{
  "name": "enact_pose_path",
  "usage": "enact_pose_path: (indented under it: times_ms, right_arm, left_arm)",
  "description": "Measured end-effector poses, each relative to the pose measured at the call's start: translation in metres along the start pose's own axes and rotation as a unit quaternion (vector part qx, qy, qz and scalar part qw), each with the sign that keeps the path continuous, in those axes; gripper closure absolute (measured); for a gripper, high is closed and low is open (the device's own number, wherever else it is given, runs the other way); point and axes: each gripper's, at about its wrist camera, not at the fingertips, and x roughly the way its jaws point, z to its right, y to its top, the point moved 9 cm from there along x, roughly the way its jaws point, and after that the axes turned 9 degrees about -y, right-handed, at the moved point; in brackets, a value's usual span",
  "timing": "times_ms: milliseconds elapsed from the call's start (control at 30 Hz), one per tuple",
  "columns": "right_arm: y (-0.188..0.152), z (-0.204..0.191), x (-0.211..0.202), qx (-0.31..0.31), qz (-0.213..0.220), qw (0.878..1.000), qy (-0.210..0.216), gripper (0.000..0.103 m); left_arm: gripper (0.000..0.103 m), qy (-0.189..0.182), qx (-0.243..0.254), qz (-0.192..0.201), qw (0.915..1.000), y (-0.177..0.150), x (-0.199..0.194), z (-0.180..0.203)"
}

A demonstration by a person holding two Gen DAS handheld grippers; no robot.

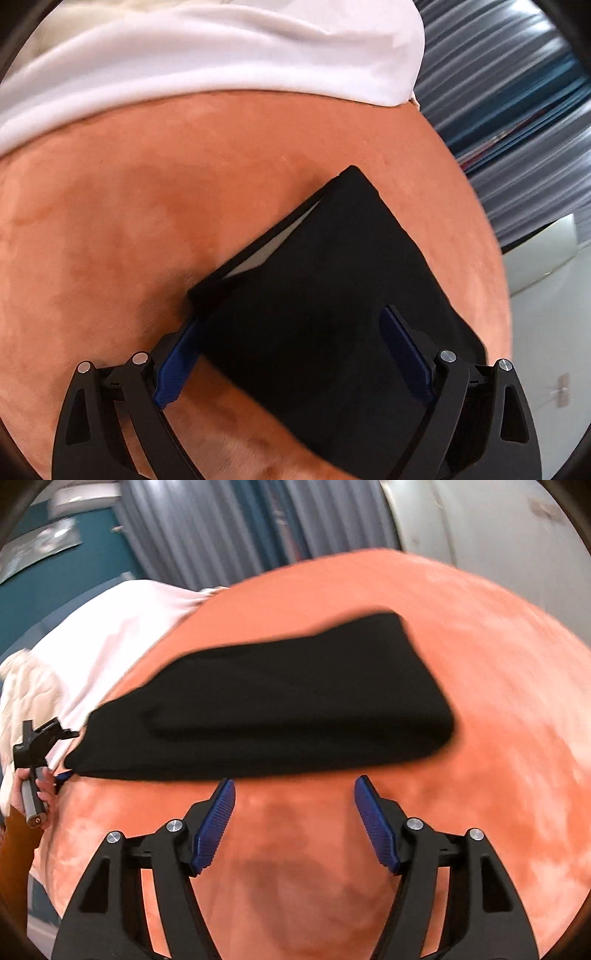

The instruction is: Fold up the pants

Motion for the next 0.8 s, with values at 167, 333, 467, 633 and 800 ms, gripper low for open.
enact_pose_path:
  times_ms: [167,333,467,633,800]
  right_arm:
    - [-0.008,0.009,0.002,0.038,0.006,0.998,0.054,0.024]
    - [-0.012,-0.001,0.001,0.019,0.006,0.998,0.063,0.014]
    - [-0.011,0.006,0.0,0.043,0.012,0.995,0.093,0.014]
    - [-0.011,0.002,-0.001,0.05,0.014,0.993,0.103,0.014]
    - [-0.008,0.006,-0.003,0.061,0.018,0.991,0.118,0.014]
  left_arm:
    - [0.088,-0.015,-0.027,-0.005,0.9995,0.004,-0.006,0.006]
    - [0.089,-0.022,0.089,0.04,0.9949,-0.006,-0.051,0.092]
    - [0.089,-0.082,0.247,0.038,0.9649,-0.073,-0.077,0.238]
    - [0.088,-0.106,0.364,-0.024,0.925,-0.197,-0.05,0.343]
    - [0.071,-0.038,0.39,-0.206,0.8967,-0.335,0.055,0.334]
